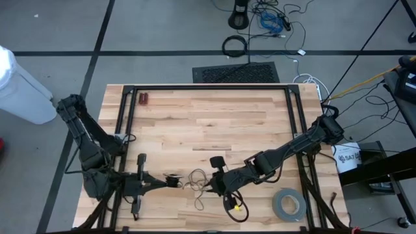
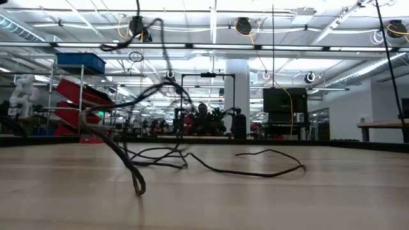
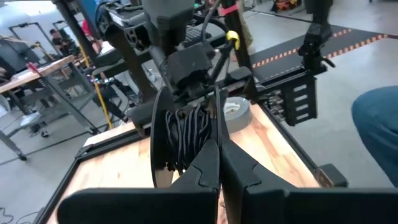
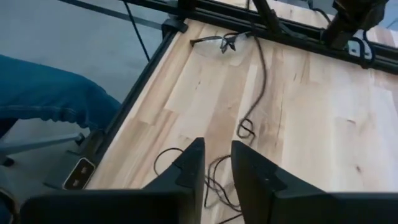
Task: Coil cords
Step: Coil the black wire on the spool
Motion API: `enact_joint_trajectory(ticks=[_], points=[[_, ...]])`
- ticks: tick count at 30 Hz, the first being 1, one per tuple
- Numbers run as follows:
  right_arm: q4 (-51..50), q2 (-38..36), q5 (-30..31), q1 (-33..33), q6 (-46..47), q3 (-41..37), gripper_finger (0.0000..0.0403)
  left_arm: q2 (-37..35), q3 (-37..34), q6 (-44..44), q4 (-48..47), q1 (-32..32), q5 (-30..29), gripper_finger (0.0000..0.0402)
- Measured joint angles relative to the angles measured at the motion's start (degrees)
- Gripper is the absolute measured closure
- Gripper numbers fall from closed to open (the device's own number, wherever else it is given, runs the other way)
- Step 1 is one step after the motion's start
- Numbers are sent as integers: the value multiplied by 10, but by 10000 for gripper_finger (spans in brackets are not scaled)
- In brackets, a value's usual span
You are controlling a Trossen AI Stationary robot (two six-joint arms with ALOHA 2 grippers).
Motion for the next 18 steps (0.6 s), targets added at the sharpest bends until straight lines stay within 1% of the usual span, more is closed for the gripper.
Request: enact_joint_trajectory(ticks=[2,5,8,13,15,18], points=[[10,2,3,7,1,-4,328,0,0,0,0,-7,-1,402],[114,12,28,14,12,-34,320,0,0,4,5,-13,-18,402],[202,32,33,17,6,-71,317,0,0,7,13,-15,-24,402],[338,64,33,10,4,-113,316,5,0,45,68,-15,-22,402],[370,80,34,5,0,-123,316,5,0,51,75,-15,-5,401],[407,97,33,2,-29,-125,316,5,0,62,77,-15,1,402]])
